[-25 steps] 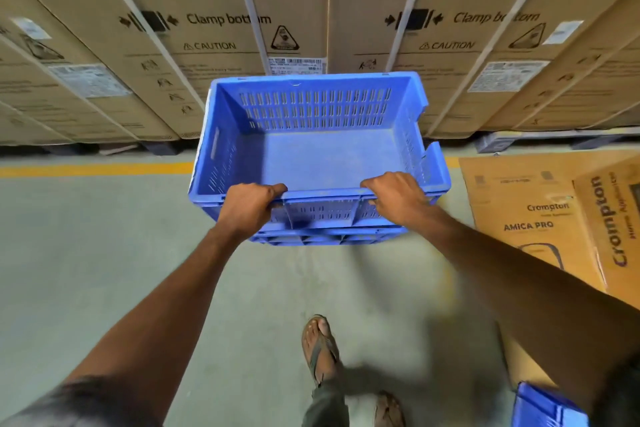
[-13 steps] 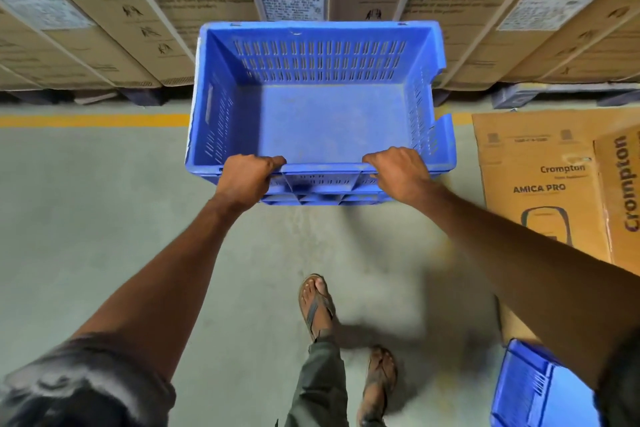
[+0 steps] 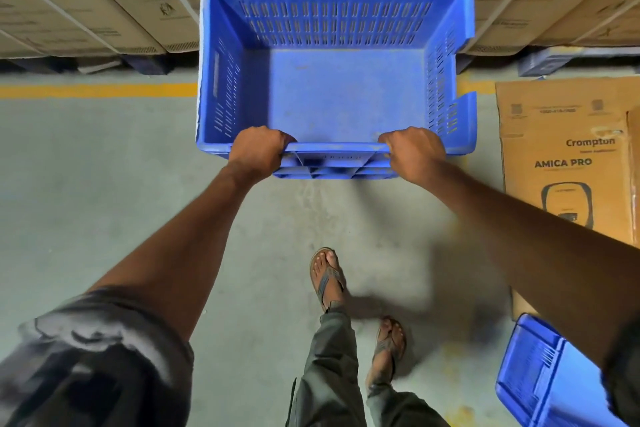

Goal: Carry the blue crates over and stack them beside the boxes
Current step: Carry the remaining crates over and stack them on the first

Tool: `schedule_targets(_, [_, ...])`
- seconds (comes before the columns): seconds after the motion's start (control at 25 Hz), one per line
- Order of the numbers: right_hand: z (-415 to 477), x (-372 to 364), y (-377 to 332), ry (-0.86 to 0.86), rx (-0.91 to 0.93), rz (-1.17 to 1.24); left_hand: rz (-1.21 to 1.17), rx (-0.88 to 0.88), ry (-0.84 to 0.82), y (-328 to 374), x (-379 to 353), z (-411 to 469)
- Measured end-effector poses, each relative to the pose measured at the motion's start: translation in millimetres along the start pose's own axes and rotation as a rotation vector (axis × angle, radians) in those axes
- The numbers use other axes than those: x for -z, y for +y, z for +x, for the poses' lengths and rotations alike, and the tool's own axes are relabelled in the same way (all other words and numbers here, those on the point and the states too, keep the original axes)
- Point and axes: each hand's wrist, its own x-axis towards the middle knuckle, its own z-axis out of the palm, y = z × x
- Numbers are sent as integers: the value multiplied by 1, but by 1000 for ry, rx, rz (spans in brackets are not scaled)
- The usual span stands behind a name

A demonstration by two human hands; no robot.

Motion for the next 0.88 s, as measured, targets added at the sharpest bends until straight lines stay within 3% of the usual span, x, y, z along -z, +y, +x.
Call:
schedule_targets(0.16, [1,3,-3,-73,-7,15,-194,-76,-106,-5,7,-3])
schedule_targets(0.24, [-3,7,-13,15,34,15,-344,-56,31,-14,2,-13])
schedule_targets(0.36, [-8,6,-56,115,64,161,-316,292,397,-23,-14,-30])
schedule_targets(0.48, [-5,-2,-92,121,-19,185,-462,594,407,-38,-30,-42])
schedule_targets(0.64, [-7,-11,-87,183,11,104,-520,526,363,-41,-33,-45])
schedule_targets(0.8, [-12,4,-90,41,-63,155,-587,432,288,-51,-23,-48])
schedule_targets(0.88, [-9,12,-106,29,-89,244,-740,419,290,-62,-15,-49])
